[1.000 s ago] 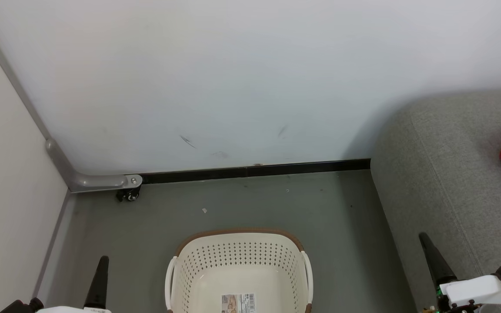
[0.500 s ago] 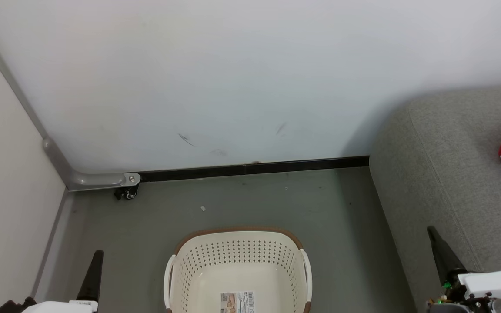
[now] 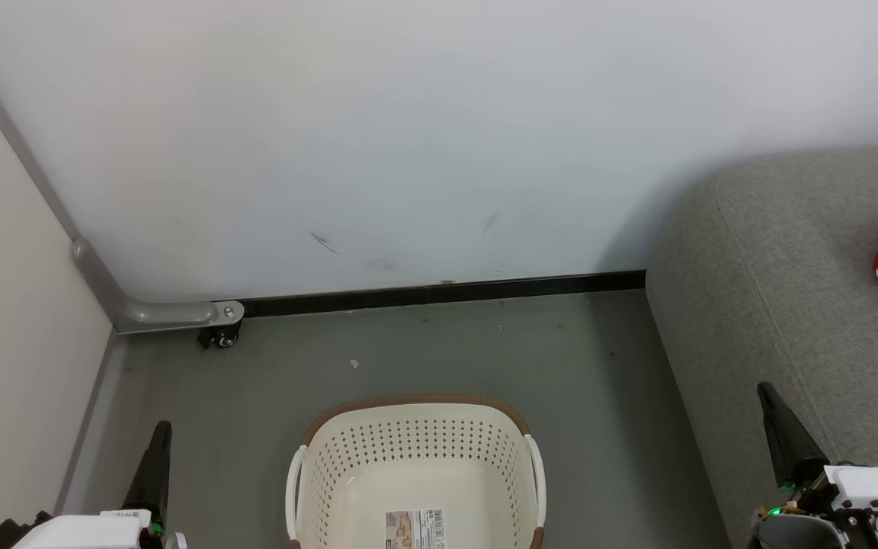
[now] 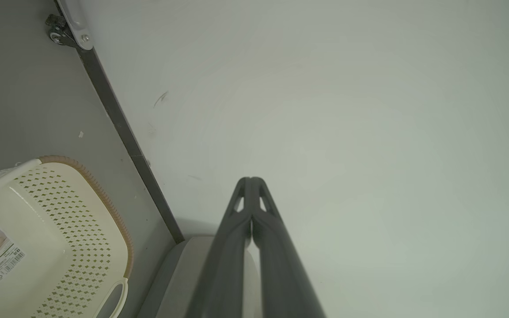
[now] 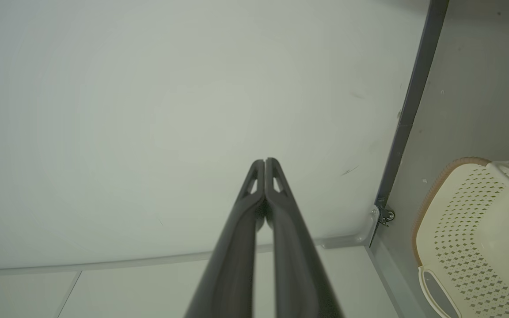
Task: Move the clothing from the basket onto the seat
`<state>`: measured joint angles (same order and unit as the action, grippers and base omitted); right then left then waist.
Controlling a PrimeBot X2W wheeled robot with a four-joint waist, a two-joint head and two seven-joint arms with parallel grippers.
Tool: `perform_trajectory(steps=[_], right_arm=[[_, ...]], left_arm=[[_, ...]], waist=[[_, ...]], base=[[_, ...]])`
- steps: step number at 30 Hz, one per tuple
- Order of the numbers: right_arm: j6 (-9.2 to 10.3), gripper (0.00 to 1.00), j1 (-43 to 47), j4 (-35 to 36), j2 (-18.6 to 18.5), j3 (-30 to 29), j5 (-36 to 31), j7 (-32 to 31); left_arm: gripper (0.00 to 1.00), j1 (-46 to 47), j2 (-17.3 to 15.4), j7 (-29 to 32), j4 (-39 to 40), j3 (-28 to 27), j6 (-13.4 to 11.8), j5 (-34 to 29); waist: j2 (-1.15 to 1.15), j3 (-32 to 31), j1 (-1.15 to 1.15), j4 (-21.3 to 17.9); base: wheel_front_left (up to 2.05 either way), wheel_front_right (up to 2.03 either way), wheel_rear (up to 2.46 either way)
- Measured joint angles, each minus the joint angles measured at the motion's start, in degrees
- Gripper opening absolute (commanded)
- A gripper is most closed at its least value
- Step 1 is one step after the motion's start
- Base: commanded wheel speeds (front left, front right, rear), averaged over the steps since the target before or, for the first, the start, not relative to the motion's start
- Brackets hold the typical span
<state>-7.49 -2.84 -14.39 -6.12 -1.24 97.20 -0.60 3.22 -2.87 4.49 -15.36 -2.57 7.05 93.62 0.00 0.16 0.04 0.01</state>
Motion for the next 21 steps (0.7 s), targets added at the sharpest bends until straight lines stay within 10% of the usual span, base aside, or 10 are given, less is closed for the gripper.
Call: perform_trajectory(steps=[21], right_arm=[[0.0,0.0,-0.01,-0.41,0.01,-0.12,0.02,-0.48]], left_arm=[[0.0,0.0,-0.01,0.0,-0.05,-0.12,0.0,0.0]], waist=[[0.0,0.01,-0.01,0.0]], base=[[0.0,0.0,0.0]])
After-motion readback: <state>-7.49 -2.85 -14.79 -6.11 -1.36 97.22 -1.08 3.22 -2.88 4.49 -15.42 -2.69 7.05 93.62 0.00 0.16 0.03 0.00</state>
